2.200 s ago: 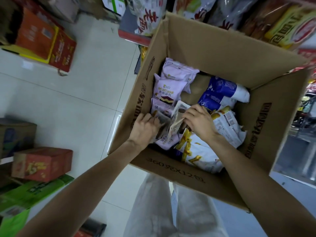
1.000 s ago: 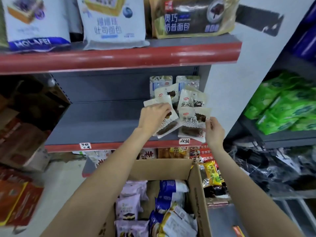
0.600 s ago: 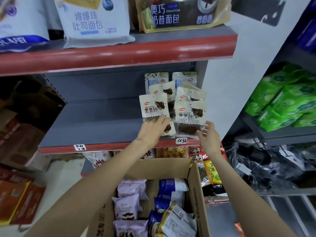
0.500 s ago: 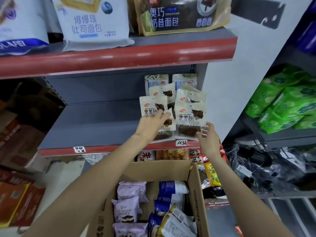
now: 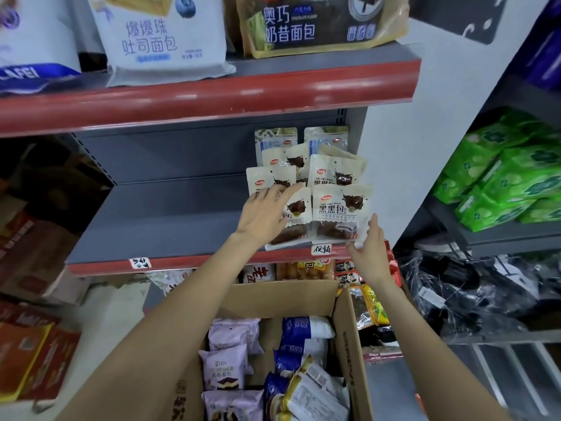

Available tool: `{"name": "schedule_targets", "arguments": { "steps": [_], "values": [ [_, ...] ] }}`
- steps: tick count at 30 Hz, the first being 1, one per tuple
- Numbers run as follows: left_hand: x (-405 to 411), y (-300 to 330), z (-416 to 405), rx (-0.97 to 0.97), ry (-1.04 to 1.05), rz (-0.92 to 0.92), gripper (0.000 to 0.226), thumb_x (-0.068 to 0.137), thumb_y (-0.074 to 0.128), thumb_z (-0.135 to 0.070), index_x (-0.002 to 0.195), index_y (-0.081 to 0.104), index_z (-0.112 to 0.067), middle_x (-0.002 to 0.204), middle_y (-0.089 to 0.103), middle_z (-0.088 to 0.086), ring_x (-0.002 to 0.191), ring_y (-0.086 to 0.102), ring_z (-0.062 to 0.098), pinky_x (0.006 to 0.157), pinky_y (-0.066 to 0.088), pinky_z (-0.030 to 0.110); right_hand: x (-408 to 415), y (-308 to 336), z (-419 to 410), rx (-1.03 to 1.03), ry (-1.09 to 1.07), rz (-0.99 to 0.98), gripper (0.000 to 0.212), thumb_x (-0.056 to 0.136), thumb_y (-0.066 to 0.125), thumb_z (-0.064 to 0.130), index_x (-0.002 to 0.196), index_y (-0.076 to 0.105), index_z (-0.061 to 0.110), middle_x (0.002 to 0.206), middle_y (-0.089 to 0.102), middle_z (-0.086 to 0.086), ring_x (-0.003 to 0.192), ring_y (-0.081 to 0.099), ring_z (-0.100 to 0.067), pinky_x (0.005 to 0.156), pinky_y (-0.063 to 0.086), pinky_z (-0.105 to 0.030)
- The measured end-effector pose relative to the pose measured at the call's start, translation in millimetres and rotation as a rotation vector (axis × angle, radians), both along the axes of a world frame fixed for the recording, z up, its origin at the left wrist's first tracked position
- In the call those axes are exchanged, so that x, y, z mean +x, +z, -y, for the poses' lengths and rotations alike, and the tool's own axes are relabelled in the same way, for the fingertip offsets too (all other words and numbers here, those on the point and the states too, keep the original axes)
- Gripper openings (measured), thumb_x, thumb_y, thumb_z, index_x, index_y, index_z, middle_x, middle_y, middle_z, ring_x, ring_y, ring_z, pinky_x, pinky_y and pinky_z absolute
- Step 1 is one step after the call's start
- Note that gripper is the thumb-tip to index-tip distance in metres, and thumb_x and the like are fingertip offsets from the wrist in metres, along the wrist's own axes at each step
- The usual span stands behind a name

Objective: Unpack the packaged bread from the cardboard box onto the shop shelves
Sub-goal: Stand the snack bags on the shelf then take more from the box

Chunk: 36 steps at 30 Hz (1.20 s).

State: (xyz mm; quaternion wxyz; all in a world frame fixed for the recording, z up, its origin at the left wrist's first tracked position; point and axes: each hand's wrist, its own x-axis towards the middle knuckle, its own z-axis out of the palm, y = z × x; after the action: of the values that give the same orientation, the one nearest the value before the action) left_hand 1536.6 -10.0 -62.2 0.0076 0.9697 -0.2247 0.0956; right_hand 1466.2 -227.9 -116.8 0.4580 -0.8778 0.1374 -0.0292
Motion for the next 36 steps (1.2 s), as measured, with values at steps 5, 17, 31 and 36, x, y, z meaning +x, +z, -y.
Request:
{"name": "schedule_targets", "arguments": {
  "steps": [5,17,31,36],
  "values": [
    [-32.1,1.2,-9.9,-0.157,-0.005,0.168,0.058,0.088,0.058,-0.031,0.142,0.038,-0.025,0.135,0.051,0.002,0.122,0.048,0.023,0.096,0.041,0.037,-40.1,10.1,-13.8,-0.071,-0.018,0.226,0.064,0.090,0.054,0.005,0.146,0.024,0.015,0.147,0.032,-0.007,0.135,0.030,-0.019,0.111,0.027,-0.031],
    [-208.4,-91.0,-69.7,-0.465,0.265,-0.136,0.032,0.085,0.045,-0.041,0.102,0.066,-0.025,0.087,0.071,-0.008,0.079,0.066,0.016,0.069,0.049,0.028,-155.8,-53.3,-55.1,-0.483,0.429,0.332,0.010,0.080,0.066,0.008,0.088,0.067,0.014,0.073,0.067,-0.004,0.064,0.064,-0.023,0.063,0.047,-0.029],
    [-313.9,-298.0,-83.2,0.018,0.279,-0.898,0.062,0.091,0.049,-0.049,0.144,0.031,-0.024,0.146,0.038,0.005,0.134,0.033,0.027,0.109,0.026,0.039,-228.4,-260.0,-82.1,-0.581,0.645,-0.600,0.071,0.090,0.054,0.041,0.148,0.016,0.025,0.155,0.011,-0.012,0.140,0.015,-0.035,0.109,0.029,-0.053],
    [-309.4,-334.3,-55.4,0.111,0.110,-0.721,0.067,0.089,0.049,-0.049,0.145,0.030,-0.017,0.136,0.047,0.009,0.125,0.044,0.030,0.101,0.035,0.042,-221.6,-285.7,-87.8,-0.687,0.730,-0.661,0.102,0.080,0.061,0.057,0.148,-0.011,0.031,0.156,-0.012,-0.014,0.142,-0.004,-0.042,0.110,0.018,-0.057]
  ]
}}
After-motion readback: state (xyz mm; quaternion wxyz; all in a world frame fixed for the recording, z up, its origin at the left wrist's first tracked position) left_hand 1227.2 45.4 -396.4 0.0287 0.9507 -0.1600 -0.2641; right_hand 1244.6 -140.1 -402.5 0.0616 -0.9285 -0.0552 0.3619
